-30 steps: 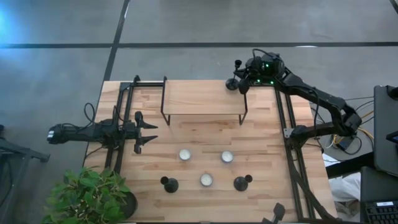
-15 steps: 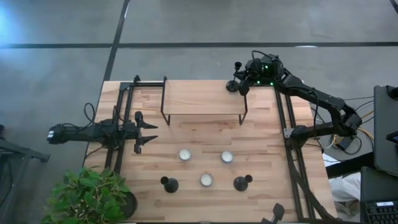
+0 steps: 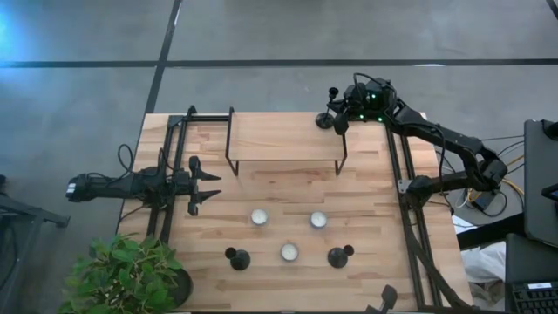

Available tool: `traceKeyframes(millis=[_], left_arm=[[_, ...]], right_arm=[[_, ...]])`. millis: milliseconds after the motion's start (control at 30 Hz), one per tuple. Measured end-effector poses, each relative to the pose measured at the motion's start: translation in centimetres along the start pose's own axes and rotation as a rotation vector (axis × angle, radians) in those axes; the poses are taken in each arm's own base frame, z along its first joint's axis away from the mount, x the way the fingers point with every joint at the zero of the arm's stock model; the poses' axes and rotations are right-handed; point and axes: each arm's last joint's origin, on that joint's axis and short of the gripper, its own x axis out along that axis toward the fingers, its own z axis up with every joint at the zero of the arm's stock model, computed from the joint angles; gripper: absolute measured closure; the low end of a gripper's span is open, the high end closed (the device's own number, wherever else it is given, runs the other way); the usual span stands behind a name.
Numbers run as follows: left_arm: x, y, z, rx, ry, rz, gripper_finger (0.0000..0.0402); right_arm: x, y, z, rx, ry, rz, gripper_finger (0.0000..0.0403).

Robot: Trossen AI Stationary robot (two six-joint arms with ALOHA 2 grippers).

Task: Pick & Place candle stick holders
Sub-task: Put the top black candle holder on the shelf, then put the right black candle holder on the shelf

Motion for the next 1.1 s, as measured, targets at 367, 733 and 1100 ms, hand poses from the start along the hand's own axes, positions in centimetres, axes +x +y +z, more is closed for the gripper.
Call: traceKeyframes(millis=[367,733,1100], left_arm=[[0.0,0.0,0.0,0.0,0.0,0.0,0.02],[0.0,0.0,0.0,0.0,0.0,0.0,0.02],[0.0,0.0,0.0,0.0,0.0,0.0,0.02]], right_arm=[[0.01,-0.01,-0.04,-0.007,0.001,-0.002,0.0372],[0.02,-0.06,0.34,-0.035,-0.042,-0.016,0.0313],[0.02,-0.11,-0.02,-0.032,-0.004,-0.034,0.0224]])
